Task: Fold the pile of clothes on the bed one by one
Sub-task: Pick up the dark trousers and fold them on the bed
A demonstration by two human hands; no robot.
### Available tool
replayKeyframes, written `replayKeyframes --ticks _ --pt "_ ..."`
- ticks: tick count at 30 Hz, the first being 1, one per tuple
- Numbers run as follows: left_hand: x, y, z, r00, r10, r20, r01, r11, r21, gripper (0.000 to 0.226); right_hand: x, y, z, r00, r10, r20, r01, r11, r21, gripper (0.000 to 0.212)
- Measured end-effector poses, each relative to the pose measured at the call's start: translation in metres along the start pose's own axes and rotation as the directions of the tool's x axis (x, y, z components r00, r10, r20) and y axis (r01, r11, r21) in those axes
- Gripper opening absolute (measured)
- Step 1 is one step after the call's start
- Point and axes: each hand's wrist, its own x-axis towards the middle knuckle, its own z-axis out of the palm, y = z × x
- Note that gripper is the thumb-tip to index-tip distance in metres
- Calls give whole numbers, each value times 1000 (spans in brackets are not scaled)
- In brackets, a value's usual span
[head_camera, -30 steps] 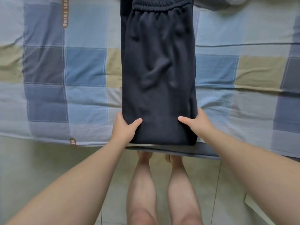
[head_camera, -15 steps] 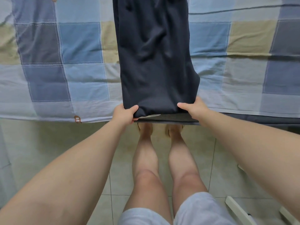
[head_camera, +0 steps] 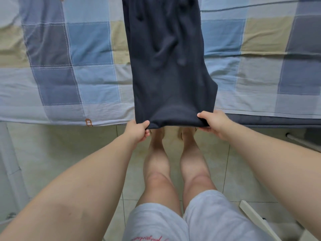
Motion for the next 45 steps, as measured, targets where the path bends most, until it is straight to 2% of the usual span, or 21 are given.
replayKeyframes --ticks 5,7,11,14,19,24,27,29,30,31,32,33,34,35,36,37,38,41,45 --pt "-61 -22 -16 986 -152 74 149 988 35 10 -73 6 -11 999 48 -22 -50 996 -78 19" --pt "-88 -22 -24 972 -199 125 201 980 -6 13 -102 -2 -16 998 50 -39 -52 996 -69 8" --pt "-118 8 -39 963 -204 177 231 961 -149 15 -137 -38 -23 997 63 -50 -63 998 12 10" --pt "-123 57 -46 975 -138 173 183 942 -282 14 -138 -84 -18 998 55 -31 -50 987 155 12" --pt "-110 154 -55 996 -41 74 73 860 -506 15 -110 -179 4 999 45 30 -53 946 321 9" --pt "-56 239 -57 999 44 32 -15 792 -610 19 -46 -261 28 1000 11 23 -20 908 418 9" --pt "-19 271 -47 977 213 -11 -171 751 -637 28 -4 -291 44 997 -70 7 59 884 463 14" --pt "8 282 -34 913 394 -101 -386 762 -520 27 26 -297 54 981 -194 -30 187 875 446 15" --pt "22 283 -27 850 499 -169 -524 768 -370 27 39 -295 59 957 -281 -70 287 882 374 15" --pt "38 280 -20 757 622 -202 -651 746 -144 29 51 -290 64 912 -393 -120 410 883 228 18" --pt "56 274 -14 652 740 -164 -728 672 138 33 65 -282 68 829 -538 -149 545 838 5 26" --pt "73 266 -8 583 809 -74 -713 554 430 40 77 -272 72 722 -682 -114 637 720 -273 36" --pt "87 257 -4 547 837 5 -644 416 642 48 88 -260 77 622 -783 -11 652 525 -547 45" --pt "101 249 -1 518 854 52 -578 304 757 56 98 -249 83 532 -840 110 607 287 -741 53" --pt "112 244 2 489 869 73 -539 236 809 63 106 -240 88 469 -858 209 538 90 -838 60" --pt "124 241 3 459 885 80 -527 198 827 66 116 -233 91 435 -862 261 483 -22 -875 65" --pt "135 240 5 427 901 80 -520 172 836 68 127 -229 93 412 -869 275 457 -64 -887 68" --pt "155 241 9 365 929 68 -480 125 868 71 151 -225 92 391 -882 264 414 -88 -906 72" --pt "140 246 5 414 906 92 -500 142 854 75 139 -233 86 430 -847 314 461 -93 -883 75"
